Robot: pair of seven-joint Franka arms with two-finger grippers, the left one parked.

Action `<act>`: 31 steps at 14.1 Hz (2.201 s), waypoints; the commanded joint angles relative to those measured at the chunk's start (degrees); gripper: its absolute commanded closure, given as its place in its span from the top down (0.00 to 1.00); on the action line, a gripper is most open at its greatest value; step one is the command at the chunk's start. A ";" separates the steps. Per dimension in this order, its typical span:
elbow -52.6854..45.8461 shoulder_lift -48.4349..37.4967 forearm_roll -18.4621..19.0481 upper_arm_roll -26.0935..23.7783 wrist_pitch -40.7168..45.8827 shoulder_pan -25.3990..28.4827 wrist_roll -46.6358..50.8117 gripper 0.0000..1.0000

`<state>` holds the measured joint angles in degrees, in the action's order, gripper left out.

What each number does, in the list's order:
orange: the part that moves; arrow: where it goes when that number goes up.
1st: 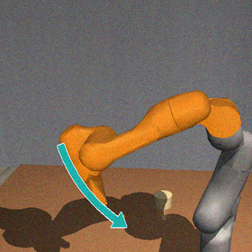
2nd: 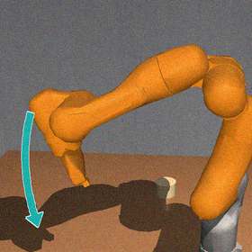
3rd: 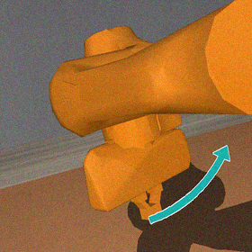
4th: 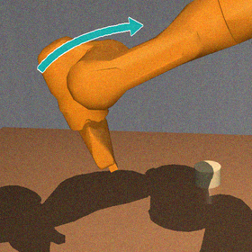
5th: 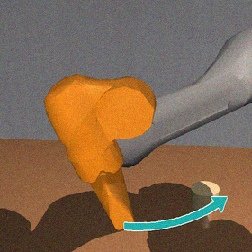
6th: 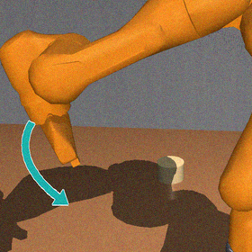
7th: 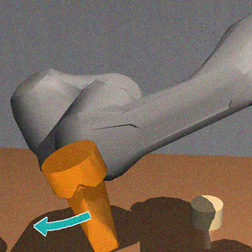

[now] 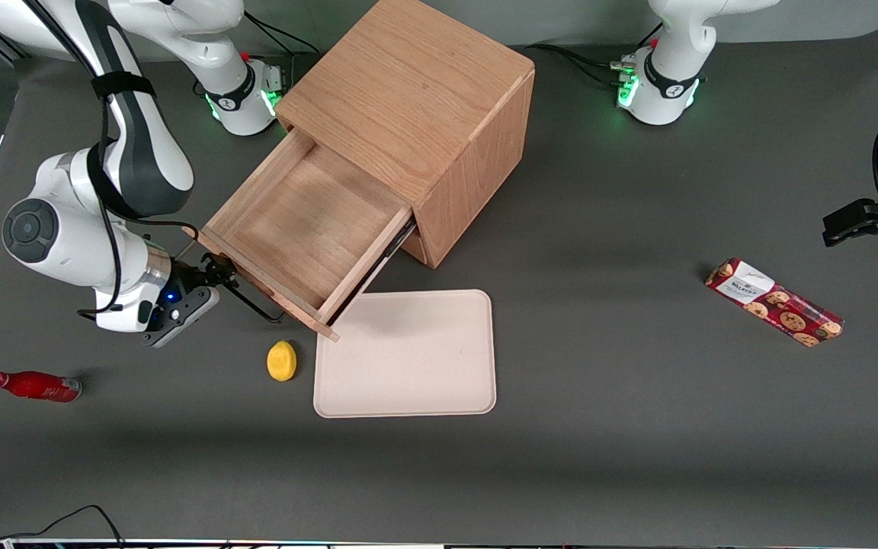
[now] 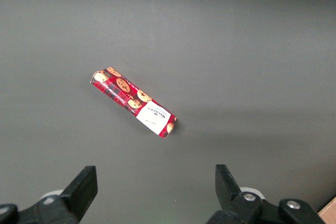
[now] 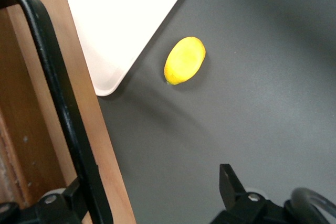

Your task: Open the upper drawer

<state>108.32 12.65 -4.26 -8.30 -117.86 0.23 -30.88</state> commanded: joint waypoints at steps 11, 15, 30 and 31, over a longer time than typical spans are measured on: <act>-3.64 -2.27 0.13 -0.31 3.77 -1.02 -0.85 1.00; -6.89 -4.64 -0.05 -0.31 8.69 -1.02 -0.32 1.00; -8.48 -22.57 8.53 14.63 25.64 5.03 24.82 1.00; -8.48 -23.10 10.48 14.54 27.14 5.31 26.56 1.00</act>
<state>100.00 -9.02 1.41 5.25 -93.89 2.58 -8.86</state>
